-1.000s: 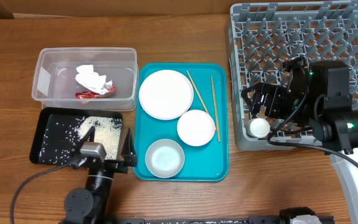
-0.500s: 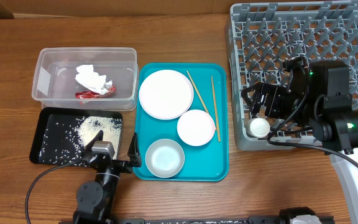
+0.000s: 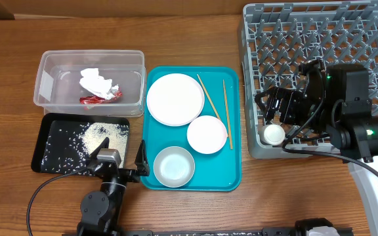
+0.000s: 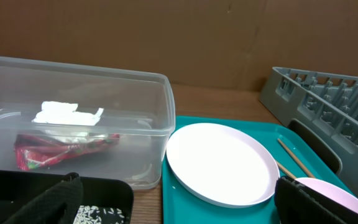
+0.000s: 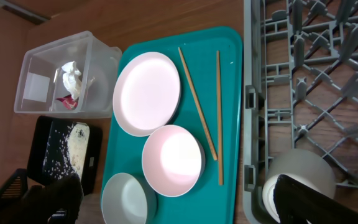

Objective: Sort waste into correct bins and load items into the dishwasher
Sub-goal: 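Reach the right gripper to the pink bowl and grasp its rim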

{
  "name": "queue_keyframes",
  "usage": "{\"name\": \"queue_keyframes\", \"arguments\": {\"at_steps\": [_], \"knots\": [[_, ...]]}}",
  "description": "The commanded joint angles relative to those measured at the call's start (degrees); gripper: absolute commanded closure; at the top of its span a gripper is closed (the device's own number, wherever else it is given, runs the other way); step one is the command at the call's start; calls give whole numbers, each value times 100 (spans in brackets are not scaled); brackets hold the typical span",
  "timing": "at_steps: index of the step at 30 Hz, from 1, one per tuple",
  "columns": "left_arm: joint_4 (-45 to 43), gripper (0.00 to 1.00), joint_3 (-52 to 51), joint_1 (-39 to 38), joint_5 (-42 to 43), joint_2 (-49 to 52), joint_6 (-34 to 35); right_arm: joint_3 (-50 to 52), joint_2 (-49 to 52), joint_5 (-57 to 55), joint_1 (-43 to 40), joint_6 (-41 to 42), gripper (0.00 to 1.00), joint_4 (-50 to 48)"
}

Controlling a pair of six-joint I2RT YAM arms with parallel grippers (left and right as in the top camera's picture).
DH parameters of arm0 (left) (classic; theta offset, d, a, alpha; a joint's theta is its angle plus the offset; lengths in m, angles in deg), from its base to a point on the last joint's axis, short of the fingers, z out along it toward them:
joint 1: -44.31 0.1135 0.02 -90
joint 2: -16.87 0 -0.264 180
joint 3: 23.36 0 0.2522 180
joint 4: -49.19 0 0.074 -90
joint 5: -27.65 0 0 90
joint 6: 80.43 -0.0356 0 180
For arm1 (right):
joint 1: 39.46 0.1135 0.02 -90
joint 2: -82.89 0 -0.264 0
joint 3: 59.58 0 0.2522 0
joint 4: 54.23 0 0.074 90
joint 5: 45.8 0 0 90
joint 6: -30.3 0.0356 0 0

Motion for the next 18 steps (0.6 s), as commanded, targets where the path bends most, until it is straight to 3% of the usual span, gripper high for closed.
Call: {"name": "queue_keyframes", "arguments": {"at_steps": [1,11,18], "knots": [[-11,0,-22,20,44,-52,24,-96,-4,17,2,2,0,-39],[-11,0,-22,20,44,-52,24,-63,125,975,420,-142,5,160],[-11,0,-22,20,44,-52,24,487,592,-717,1937,402,16,369]]}}
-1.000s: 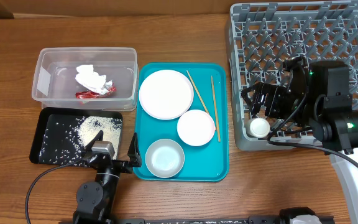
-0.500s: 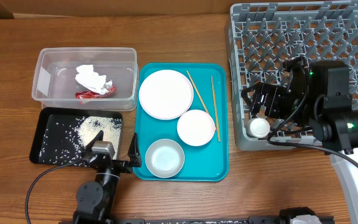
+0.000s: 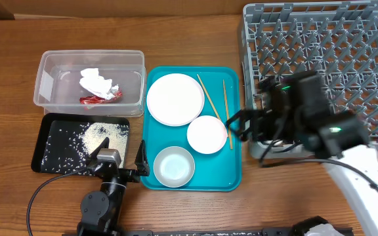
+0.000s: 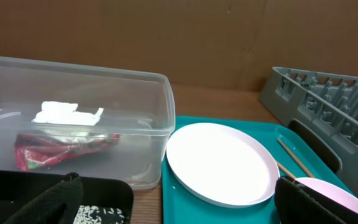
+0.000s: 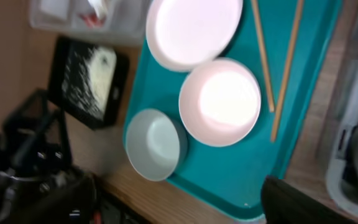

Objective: Sort waste into correct bins and load items into the dishwasher
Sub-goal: 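Reach the right gripper to the pink bowl and grasp its rim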

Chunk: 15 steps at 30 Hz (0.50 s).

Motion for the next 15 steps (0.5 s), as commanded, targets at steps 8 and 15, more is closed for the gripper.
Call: {"name": "queue_keyframes", "arguments": {"at_steps": [8,15], "knots": [[-13,0,-22,20,44,-52,24,428,678,-1445,1038,549,21,-575],[-13,0,-22,20,44,-52,22,435,960,-1473,1091,549,26,-828]]}}
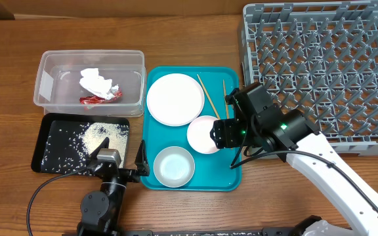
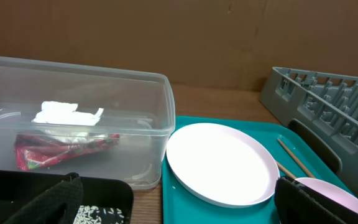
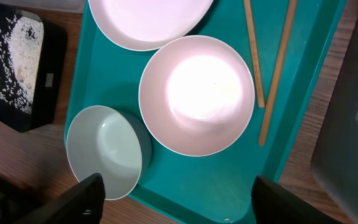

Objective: Sort waste into correct bins and load items into the dishwasher
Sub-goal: 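Reach the right gripper to the pink bowl and grasp its rim, then lift the pink bowl with the right gripper into the grey rack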

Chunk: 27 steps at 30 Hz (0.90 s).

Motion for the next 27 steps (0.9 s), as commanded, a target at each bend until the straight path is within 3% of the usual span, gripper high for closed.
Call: {"name": "queue_keyframes", "arguments": {"at_steps": [1,17,21,23,27], "knots": [[-11,0,-22,20,44,-52,24,-11,225,-192,17,46,28,-68],[-11,0,-22,20,44,-52,24,240,1980,-734,15,197,49,-907],[-11,0,-22,20,44,-52,24,238,2173,-586,13,197,66,-931],[-11,0,-22,20,44,-52,24,186,2142,-570,11,199,96,-890],[-11,0,-22,20,44,-52,24,101,1902,-575,11,197,96,-778]]}}
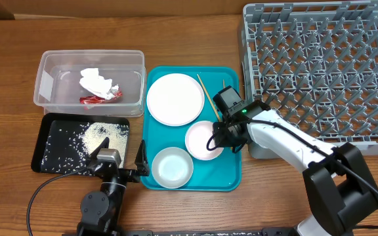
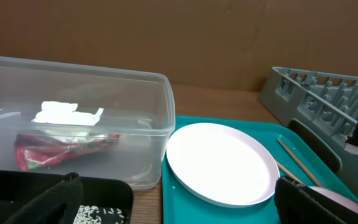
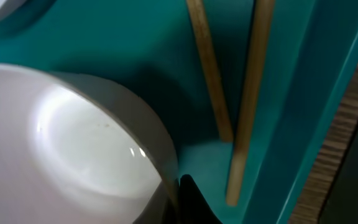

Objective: Sort waste into correct bins and load items into the dishwasher
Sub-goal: 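Lift the pink bowl with the right gripper into the grey rack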

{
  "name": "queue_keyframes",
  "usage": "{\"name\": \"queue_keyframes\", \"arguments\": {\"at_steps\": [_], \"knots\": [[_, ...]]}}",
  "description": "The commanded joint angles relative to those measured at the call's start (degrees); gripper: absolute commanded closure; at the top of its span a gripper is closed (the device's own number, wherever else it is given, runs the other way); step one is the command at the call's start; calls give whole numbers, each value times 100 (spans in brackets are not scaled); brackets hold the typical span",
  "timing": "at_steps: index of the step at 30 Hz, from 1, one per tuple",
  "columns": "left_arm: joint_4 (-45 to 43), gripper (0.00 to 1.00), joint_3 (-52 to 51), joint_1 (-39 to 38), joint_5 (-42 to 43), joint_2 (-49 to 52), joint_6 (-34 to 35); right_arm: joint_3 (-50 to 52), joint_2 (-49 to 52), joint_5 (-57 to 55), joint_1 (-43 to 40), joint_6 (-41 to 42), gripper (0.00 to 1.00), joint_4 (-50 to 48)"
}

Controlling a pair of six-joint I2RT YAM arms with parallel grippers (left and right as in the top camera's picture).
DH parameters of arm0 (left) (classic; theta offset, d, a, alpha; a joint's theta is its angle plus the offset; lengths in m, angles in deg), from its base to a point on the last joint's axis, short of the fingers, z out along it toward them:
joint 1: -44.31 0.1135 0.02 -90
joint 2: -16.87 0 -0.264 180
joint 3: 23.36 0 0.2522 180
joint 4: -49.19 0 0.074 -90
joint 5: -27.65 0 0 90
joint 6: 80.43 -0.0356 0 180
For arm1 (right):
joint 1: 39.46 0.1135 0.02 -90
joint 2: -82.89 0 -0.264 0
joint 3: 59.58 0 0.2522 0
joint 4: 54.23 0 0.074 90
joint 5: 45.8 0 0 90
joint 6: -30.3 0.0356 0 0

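A white bowl [image 1: 202, 139] sits mid-tray on the teal tray [image 1: 231, 178]. My right gripper [image 1: 223, 133] is down at its right edge. In the right wrist view the bowl's rim [image 3: 157, 152] runs between my fingers, and the right gripper [image 3: 176, 190] is shut on it. Two wooden chopsticks [image 3: 210, 68] lie just beyond. A white plate [image 1: 174, 98] and a grey-green bowl [image 1: 172, 166] share the tray. The grey dish rack [image 1: 327, 65] stands to the right. My left gripper [image 2: 179, 205] rests open at the table's front, holding nothing.
A clear bin [image 1: 89, 86] with crumpled paper and a red wrapper stands at the back left. In front of it is a black tray [image 1: 81, 142] with scattered rice. The rack's near-left corner lies close behind my right arm.
My right gripper went from open above the white bowl down to its right rim and shut there. The bowl has shifted slightly toward the front left. The left arm has not moved.
My right gripper stood open over the rack's front left corner, beside a white cup sitting there. Then it was over the tray's right edge, then above the white bowl. Now it grips that bowl's rim. The left gripper stayed parked throughout.
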Motion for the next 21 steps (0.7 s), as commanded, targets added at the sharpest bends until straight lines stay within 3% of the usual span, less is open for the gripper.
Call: {"name": "queue_keyframes", "arguments": {"at_steps": [1,6,9,15,21], "knots": [[-11,0,-22,20,42,-52,22,-153,-400,-13,11,11,96,74],[-11,0,-22,20,42,-52,22,-533,-1259,-767,11,11,96,431],[-11,0,-22,20,42,-52,24,-748,-1880,-1790,11,13,96,660],[-11,0,-22,20,42,-52,24,-767,-2787,-5215,-107,15,96,455],[-11,0,-22,20,42,-52,22,-761,-2636,-7726,-800,-31,96,-518]]}}
